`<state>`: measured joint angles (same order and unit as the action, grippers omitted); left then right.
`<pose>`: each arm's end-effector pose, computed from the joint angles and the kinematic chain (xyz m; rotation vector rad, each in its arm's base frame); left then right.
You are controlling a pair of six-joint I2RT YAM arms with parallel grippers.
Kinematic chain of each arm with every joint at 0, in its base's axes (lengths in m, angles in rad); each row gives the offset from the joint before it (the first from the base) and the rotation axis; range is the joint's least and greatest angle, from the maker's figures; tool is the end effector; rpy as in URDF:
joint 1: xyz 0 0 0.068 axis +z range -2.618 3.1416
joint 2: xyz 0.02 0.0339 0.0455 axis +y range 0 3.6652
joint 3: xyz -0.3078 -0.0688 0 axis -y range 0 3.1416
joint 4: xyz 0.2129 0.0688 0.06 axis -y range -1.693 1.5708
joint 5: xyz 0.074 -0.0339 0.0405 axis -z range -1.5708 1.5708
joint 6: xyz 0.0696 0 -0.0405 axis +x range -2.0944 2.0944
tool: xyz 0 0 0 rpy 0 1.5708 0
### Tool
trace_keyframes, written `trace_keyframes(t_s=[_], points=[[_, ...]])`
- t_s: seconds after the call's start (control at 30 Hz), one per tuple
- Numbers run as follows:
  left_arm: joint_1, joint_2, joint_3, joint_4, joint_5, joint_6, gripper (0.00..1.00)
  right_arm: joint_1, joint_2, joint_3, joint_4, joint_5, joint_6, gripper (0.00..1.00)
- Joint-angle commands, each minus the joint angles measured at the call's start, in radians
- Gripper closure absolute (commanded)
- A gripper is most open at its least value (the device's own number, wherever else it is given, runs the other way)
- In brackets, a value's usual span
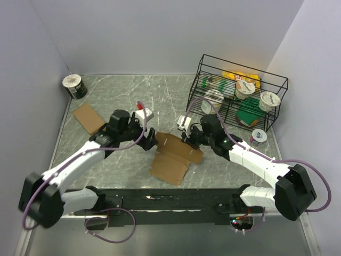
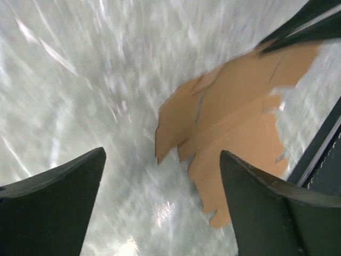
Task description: Fold the paper box
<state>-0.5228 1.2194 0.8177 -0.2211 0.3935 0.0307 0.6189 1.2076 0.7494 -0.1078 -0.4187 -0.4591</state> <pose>0.1996 -0.1458 0.2938 0.8234 2.0697 -0.7053 0.1825 0.1648 0.2871 -1.2975 1.6884 0.5407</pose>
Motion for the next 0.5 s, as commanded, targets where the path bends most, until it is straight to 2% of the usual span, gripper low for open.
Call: trace_keyframes(t_s=[0.0, 0.1, 0.27, 0.4, 0.47], points=[[-0.003, -0.188, -0.061, 0.213, 0.030, -0.020, 0.10, 0.012, -0.003, 0.027, 0.011, 0.023, -0.003, 0.94], [-0.023, -0.196, -0.046, 0.252, 0.024, -0.018, 0.24, 0.013, 0.007, 0.036, 0.010, 0.021, 0.000, 0.94], [-0.051, -0.089, 0.044, 0.198, 0.053, 0.012, 0.42, 0.016, 0.009, 0.041, 0.013, 0.011, 0.011, 0.94], [-0.052, -0.009, 0.078, 0.213, 0.059, -0.023, 0.51, 0.016, 0.006, 0.042, 0.005, 0.021, 0.014, 0.94], [-0.054, 0.006, 0.092, 0.213, 0.054, -0.080, 0.60, 0.016, 0.004, 0.041, 0.007, 0.020, 0.017, 0.94]])
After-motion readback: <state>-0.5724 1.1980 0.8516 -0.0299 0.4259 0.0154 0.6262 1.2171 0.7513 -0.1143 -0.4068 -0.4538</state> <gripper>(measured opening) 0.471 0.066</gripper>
